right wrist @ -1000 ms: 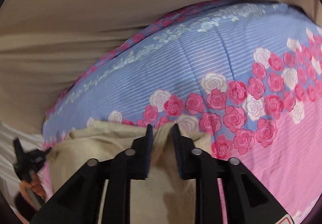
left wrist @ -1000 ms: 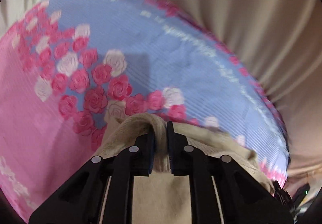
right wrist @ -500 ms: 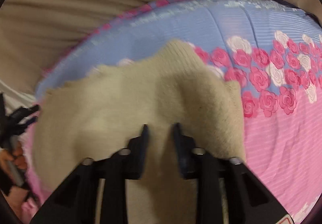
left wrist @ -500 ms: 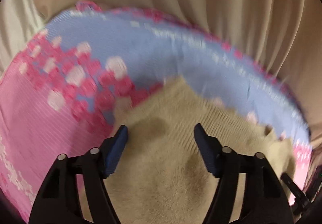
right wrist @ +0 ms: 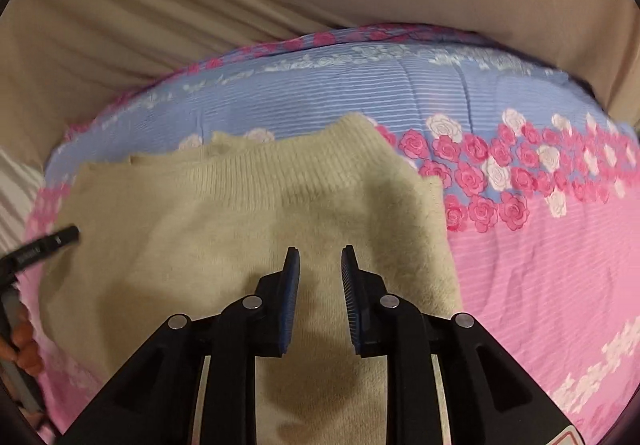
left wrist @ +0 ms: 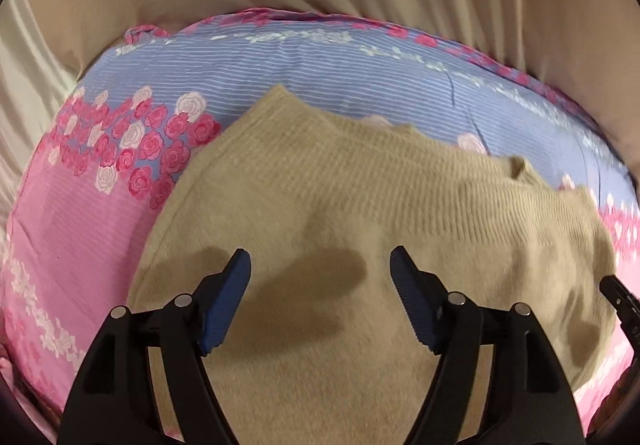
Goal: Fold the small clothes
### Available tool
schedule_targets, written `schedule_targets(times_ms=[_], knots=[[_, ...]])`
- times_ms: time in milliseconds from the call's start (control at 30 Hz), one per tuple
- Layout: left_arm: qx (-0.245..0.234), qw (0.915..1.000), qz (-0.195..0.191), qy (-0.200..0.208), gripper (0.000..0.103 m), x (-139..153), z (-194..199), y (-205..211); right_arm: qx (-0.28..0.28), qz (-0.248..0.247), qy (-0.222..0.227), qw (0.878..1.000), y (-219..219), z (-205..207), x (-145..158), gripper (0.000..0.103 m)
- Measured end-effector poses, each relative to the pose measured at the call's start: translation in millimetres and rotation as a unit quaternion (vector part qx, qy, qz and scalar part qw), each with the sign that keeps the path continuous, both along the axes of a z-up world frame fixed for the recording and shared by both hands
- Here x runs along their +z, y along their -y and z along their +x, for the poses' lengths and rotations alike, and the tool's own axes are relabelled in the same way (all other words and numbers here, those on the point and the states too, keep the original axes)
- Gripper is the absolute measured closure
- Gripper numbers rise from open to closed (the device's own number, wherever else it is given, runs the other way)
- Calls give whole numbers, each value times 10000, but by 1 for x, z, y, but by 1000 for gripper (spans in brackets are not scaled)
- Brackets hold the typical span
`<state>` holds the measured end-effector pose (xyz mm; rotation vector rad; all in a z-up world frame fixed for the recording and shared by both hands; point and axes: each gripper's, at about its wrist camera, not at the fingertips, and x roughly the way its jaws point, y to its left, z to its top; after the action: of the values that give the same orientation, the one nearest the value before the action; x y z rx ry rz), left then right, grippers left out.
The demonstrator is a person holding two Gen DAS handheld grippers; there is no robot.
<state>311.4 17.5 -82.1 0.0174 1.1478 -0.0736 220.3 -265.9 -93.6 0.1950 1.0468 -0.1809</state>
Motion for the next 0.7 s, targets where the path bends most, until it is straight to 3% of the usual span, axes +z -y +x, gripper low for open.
schedule_targets(times_ms=[100, 200, 300, 367, 400, 433, 533, 700], knots=[[-98, 9999, 90, -56, 33, -1, -5, 5, -34, -43, -434, 9990, -1, -2, -25, 83], [-229, 9995, 217, 15, 33, 4, -14, 8, -137, 253, -206, 9994, 7, -21, -11, 81], [-239, 9994, 254, -11, 29, 3, -23, 3, -119, 99, -156, 9998, 10, -33, -5, 81], [-162, 9995, 244, -82, 29, 2, -28, -6, -211, 123, -60, 9997, 16, -45, 4, 70], [-99, 9997, 206, -110, 29, 2, -32, -14, -334, 152, 43, 9993, 24, -56, 11, 53], [-2, 9998, 120, -140, 26, 3, -37, -26, -398, 177, 139, 9990, 29, -68, 14, 45], [429, 9982, -372, -215, 20, 3, -51, -71, -465, 273, 68, 9985, 48, -94, 11, 41], [767, 9911, -886, -625, 19, -19, -70, -129, -610, 1073, -154, 9922, 69, -125, -14, 39]])
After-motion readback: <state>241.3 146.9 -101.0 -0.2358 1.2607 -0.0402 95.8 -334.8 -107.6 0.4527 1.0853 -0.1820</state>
